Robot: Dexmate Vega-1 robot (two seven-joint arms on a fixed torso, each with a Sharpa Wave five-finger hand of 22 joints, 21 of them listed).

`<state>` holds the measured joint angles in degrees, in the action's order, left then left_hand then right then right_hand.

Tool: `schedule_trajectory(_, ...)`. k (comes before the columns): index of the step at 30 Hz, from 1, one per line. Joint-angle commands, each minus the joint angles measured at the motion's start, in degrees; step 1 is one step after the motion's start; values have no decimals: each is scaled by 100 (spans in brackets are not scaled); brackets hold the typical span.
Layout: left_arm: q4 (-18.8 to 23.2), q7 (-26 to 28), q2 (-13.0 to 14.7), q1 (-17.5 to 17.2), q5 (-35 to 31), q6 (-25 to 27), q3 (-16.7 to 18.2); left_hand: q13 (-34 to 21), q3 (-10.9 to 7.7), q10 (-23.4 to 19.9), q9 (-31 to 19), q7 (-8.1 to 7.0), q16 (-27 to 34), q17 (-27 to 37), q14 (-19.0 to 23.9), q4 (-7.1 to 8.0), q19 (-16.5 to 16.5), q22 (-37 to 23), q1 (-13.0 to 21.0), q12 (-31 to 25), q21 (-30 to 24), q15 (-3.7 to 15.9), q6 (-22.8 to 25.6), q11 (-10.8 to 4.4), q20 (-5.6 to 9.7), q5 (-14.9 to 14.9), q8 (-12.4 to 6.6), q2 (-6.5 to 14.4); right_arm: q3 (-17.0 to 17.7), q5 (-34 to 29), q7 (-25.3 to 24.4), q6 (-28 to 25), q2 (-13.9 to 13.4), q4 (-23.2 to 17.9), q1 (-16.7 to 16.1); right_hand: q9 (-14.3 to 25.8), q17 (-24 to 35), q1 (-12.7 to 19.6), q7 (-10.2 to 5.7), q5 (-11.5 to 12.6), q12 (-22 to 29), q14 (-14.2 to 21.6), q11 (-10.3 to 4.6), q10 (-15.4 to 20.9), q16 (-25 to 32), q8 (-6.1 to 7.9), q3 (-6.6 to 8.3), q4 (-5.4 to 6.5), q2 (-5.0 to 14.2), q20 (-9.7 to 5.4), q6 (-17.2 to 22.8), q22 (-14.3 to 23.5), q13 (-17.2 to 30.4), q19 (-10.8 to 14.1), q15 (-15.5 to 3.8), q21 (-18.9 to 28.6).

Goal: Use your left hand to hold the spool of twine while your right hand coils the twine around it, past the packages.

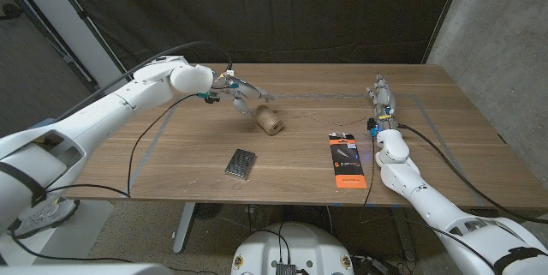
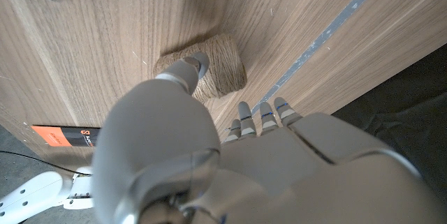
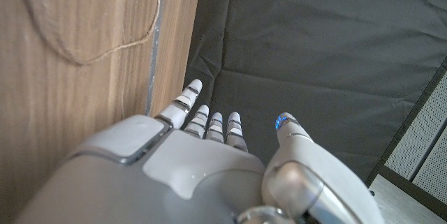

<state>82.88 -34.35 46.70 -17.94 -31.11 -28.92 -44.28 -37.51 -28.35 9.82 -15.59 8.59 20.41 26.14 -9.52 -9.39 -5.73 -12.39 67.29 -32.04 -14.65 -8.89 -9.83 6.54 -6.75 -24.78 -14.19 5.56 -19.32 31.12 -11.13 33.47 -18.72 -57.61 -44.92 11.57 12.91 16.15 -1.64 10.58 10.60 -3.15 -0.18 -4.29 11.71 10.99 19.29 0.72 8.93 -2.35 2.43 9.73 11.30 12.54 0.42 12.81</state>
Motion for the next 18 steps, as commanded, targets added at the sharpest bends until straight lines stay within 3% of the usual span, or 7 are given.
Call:
schedule_trajectory(1,-36,175,-51,-37,-185,50,-54,-25,34,870,-28,-37,39,20,-62,-10,12,-23,42,-55,-7,20,-626,-19,-27,6,2,-11,20,68,108,66,11,152,27,14,12,-45,-14,-2,30,-59,-5,-34,23,6,9,-25,21,3,-15,15,20,-15,17,-20)
schedule_trajectory(18,-151,-54,-152,23,-103,172,-204,-89,88,986,-59,-18,55,74,-148,15,-60,-31,56,-82,25,-1,-700,11,-43,25,54,9,29,90,55,-16,-29,54,-82,14,13,-52,-17,-1,28,-73,7,-79,31,7,10,-28,25,11,-46,16,19,-17,21,-42)
